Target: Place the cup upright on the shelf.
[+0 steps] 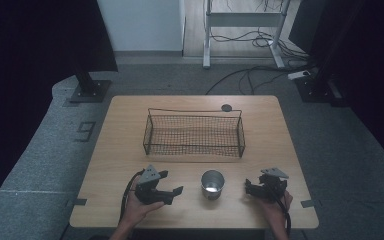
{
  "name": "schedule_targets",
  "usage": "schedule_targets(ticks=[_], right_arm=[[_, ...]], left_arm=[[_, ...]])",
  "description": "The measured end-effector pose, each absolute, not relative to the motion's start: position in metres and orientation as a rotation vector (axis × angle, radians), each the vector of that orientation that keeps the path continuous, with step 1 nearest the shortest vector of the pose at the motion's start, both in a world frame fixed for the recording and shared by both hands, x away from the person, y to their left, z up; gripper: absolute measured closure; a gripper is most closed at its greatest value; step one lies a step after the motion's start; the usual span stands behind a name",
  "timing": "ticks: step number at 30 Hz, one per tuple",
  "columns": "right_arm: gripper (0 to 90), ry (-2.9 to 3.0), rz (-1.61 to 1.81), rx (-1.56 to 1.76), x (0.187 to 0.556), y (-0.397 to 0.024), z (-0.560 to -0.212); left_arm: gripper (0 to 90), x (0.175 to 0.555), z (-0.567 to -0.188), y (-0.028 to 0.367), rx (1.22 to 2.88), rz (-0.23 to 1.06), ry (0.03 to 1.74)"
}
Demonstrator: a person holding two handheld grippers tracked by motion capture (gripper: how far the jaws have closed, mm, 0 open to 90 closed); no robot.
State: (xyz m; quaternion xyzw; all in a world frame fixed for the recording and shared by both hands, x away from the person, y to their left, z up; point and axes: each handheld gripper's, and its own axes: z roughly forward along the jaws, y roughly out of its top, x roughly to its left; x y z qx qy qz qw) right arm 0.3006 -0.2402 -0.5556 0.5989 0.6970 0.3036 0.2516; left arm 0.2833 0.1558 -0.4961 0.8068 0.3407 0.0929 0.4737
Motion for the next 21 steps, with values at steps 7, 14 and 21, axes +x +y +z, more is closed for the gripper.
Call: schedule_targets(ticks=[7, 14, 21], right_arm=[[6.2, 1.894, 0.827, 1.628, 0.300, -0.241, -0.556], [6.3, 1.893, 0.827, 1.629, 0.300, -0.241, -0.556], [6.5, 1.888, 0.826, 1.631, 0.300, -0.241, -0.556]], left_arm=[[14.1, 0.286, -0.492, 0.144, 1.972, 0.216, 0.818], [13.0, 0.291, -0.492, 0.129, 1.986, 0.201, 0.797], [11.7, 0.294, -0.494, 0.118, 2.001, 0.181, 0.790]])
